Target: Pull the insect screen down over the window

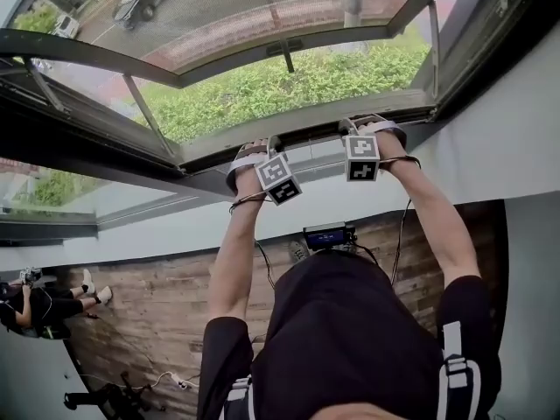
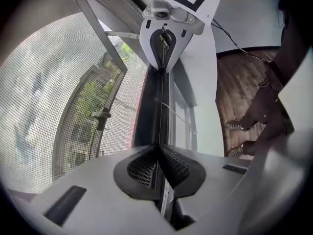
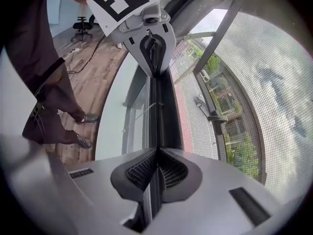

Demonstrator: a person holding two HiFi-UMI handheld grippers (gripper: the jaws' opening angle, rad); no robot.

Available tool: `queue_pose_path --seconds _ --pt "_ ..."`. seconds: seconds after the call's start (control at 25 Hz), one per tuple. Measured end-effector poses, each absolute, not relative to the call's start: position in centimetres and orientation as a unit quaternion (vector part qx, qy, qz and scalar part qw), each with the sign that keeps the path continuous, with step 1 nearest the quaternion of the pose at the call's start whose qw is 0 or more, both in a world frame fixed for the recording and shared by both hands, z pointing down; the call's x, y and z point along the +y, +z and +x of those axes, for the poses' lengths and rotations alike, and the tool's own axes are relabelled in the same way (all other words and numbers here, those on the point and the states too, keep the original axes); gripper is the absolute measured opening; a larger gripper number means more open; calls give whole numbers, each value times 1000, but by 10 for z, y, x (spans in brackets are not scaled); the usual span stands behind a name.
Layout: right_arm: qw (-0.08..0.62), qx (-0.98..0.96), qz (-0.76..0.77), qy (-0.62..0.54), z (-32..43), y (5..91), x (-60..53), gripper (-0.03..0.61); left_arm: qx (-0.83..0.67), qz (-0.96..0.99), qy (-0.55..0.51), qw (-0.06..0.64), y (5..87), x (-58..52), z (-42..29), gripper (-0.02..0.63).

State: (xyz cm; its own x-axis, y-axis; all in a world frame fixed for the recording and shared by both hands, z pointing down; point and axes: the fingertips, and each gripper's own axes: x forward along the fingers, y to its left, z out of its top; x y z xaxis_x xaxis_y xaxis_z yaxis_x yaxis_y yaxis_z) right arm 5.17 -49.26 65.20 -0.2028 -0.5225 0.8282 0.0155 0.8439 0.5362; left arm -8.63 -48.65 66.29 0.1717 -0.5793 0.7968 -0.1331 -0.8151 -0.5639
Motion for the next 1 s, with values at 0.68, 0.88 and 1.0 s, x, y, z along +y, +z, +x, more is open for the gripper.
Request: queue_pose_path --seconds 0.68,0.88,1.0 --pt "608 -739 191 -219 49 694 -496 20 262 -736 -597 182 702 -489 -88 21" --pt "617 -734 193 -209 51 698 -493 20 257 -737 -600 175 706 -485 -87 21" --pt "612 -737 192 -214 49 700 -498 20 258 -756 -580 159 707 -489 -87 17"
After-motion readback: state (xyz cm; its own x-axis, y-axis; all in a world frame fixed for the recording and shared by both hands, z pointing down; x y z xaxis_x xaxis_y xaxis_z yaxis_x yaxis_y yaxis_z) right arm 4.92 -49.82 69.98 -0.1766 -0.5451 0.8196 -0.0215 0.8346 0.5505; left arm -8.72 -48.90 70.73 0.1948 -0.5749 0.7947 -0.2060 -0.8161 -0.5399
